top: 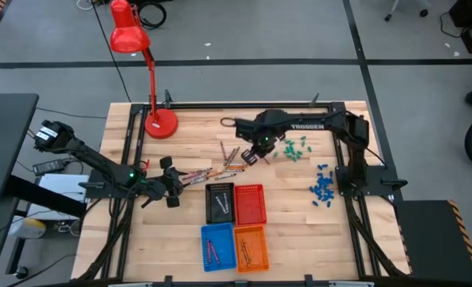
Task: Sort crayons
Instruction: Put the red crayon into the blue basket
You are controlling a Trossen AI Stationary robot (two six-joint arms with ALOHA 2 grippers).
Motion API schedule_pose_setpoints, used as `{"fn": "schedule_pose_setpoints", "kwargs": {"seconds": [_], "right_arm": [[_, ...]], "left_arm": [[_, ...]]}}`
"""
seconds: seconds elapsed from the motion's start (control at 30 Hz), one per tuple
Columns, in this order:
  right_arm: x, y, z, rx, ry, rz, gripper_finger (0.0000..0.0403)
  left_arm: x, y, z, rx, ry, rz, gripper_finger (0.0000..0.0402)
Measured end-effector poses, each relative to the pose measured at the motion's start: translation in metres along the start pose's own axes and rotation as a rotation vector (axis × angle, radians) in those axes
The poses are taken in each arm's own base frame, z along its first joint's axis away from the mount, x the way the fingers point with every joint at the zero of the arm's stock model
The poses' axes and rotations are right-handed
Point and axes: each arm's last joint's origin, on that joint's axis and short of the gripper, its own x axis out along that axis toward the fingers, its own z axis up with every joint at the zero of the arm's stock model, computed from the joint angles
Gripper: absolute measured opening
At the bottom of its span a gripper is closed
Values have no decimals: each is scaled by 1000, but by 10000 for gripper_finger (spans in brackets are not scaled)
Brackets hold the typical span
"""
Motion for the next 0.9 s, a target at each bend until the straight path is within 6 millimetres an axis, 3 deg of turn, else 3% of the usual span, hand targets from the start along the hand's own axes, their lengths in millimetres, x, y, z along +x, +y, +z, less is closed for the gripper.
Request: {"fn": "schedule_pose_setpoints", "kwargs": {"seconds": [0.43, 0.9], "right_arm": [[-1, 74, -47, -3, -58, 178, 30], [-8, 128, -85, 17, -191, 369, 30]], "left_arm": [[0, 0, 0, -4, 0, 0, 185], [0, 0, 0, -5, -1, -1, 185]]}}
